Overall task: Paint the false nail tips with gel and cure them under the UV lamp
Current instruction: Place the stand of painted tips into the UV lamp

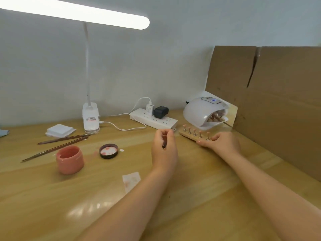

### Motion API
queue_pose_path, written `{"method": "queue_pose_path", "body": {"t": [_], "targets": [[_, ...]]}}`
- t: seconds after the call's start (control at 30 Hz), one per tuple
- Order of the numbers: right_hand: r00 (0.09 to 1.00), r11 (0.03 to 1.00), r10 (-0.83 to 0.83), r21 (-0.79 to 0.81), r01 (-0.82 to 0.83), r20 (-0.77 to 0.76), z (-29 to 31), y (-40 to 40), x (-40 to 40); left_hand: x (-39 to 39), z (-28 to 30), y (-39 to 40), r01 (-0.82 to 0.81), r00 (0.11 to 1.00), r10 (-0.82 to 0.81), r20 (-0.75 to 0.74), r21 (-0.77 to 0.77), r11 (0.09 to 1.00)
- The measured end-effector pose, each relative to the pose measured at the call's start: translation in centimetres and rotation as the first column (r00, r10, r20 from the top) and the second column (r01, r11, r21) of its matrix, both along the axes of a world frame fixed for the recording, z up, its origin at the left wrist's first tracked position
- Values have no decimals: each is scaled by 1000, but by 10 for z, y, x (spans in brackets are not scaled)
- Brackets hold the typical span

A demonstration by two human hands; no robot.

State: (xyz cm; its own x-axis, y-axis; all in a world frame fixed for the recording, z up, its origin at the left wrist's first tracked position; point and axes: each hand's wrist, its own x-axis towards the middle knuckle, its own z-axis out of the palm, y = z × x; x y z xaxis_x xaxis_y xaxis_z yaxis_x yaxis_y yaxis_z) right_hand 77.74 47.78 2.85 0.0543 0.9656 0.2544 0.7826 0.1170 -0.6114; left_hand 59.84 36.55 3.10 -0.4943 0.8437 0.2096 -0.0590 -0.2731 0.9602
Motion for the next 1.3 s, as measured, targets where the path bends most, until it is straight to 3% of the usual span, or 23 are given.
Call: {"method": "queue_pose_path", "body": {"t": [0.13,0.3,0.4,0.5,0.6,0.87,1.3], "targets": [[979,992,59,-123,-36,196,2,17,8,4,-12,22,12,1000,-12,-14,-29,1000],[969,934,203,-326,-148,141,25,40,44,-1,-17,23,33,990,-21,-141,84,996],[988,976,46,-219,-13,149,30,74,72,4,-16,23,42,975,-13,-224,128,991],[986,978,-164,-131,164,10,19,111,77,8,-16,23,57,953,-3,-303,170,984],[965,962,-239,-160,221,-106,3,136,66,6,-16,23,17,952,43,-304,191,981],[948,940,-297,-212,269,-117,-6,188,62,8,-19,23,24,941,36,-337,173,985],[929,928,-350,-180,326,-123,-9,195,54,6,-19,23,18,939,35,-341,150,988]]}}
